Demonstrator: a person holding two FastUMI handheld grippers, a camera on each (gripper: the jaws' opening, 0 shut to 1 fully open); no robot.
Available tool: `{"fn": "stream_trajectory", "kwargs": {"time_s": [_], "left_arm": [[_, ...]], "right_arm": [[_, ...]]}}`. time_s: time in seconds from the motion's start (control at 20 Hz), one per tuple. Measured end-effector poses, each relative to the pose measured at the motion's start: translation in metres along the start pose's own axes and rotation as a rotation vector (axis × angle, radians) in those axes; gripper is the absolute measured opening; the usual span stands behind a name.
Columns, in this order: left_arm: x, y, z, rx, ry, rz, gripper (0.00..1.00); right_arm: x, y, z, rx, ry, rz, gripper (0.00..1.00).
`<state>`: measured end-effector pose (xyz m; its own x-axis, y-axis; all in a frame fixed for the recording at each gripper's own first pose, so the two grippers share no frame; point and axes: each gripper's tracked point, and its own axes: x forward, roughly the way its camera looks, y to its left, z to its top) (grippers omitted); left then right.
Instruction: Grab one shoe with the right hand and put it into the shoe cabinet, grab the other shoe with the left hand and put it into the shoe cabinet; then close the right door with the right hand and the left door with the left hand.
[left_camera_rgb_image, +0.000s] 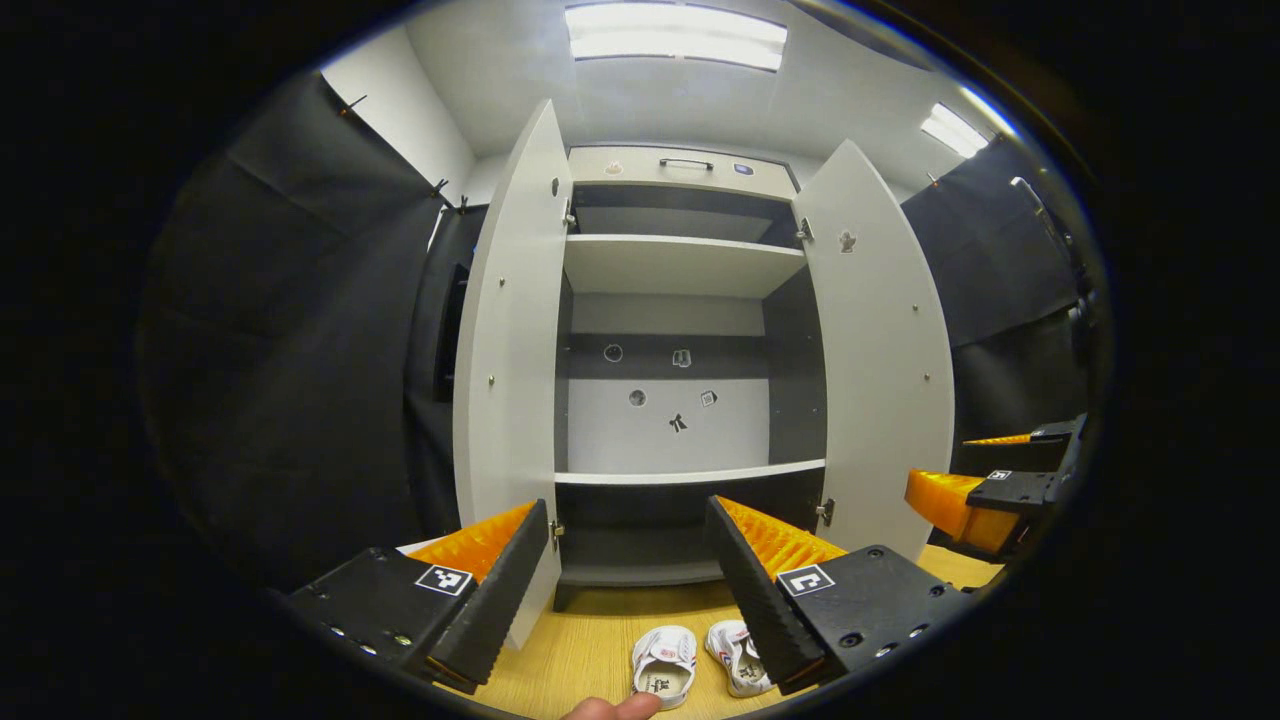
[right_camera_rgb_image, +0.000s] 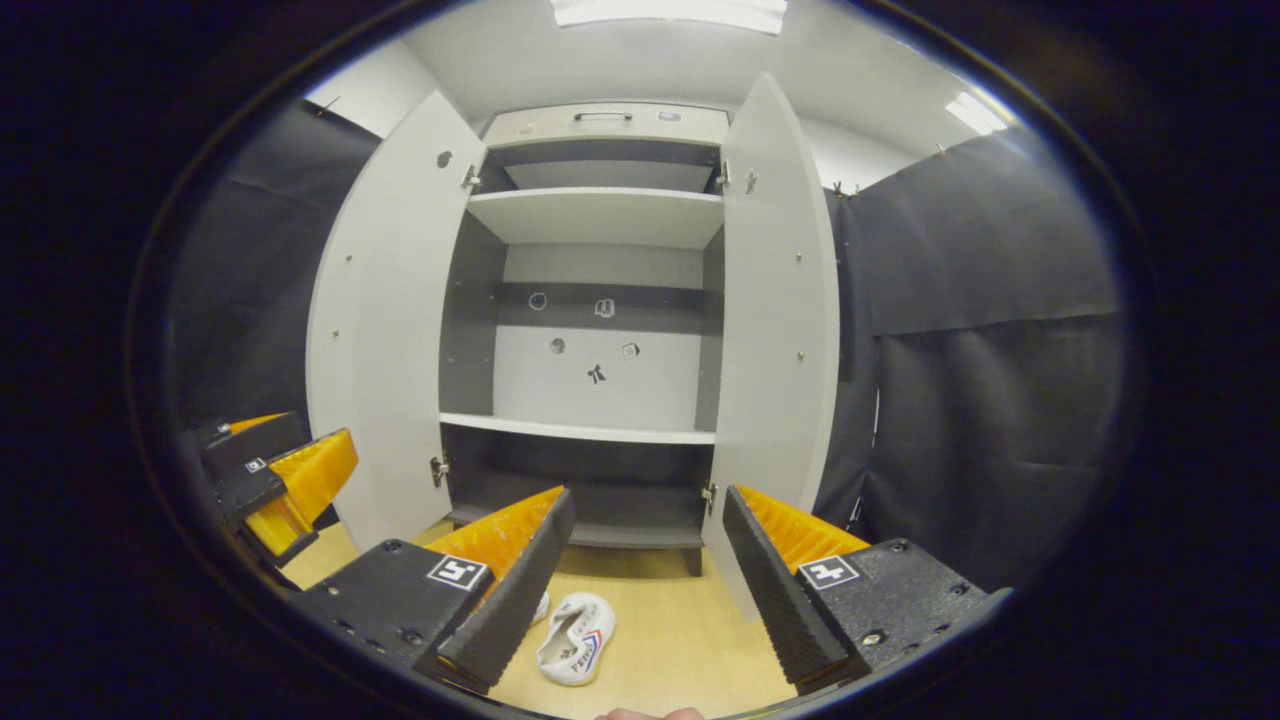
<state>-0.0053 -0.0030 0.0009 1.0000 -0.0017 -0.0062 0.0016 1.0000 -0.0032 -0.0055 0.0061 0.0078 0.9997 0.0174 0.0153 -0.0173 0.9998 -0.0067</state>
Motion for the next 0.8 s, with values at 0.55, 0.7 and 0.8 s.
{"fn": "stream_trajectory", "kwargs": {"time_s": [0.55,0.7,0.8], "left_arm": [[-0.002,0.0,0.001,-0.001,-0.005,0.0,0.95],[-0.003,0.005,0.001,-0.009,0.0,0.007,0.95],[-0.003,0.012,0.0,-0.006,0.002,0.019,0.95]], "right_arm": [[0.002,0.011,-0.019,0.009,0.047,0.026,0.98],[0.01,0.027,-0.04,0.026,0.099,0.067,0.98],[0.018,0.039,-0.06,0.039,0.143,0.101,0.98]]}}
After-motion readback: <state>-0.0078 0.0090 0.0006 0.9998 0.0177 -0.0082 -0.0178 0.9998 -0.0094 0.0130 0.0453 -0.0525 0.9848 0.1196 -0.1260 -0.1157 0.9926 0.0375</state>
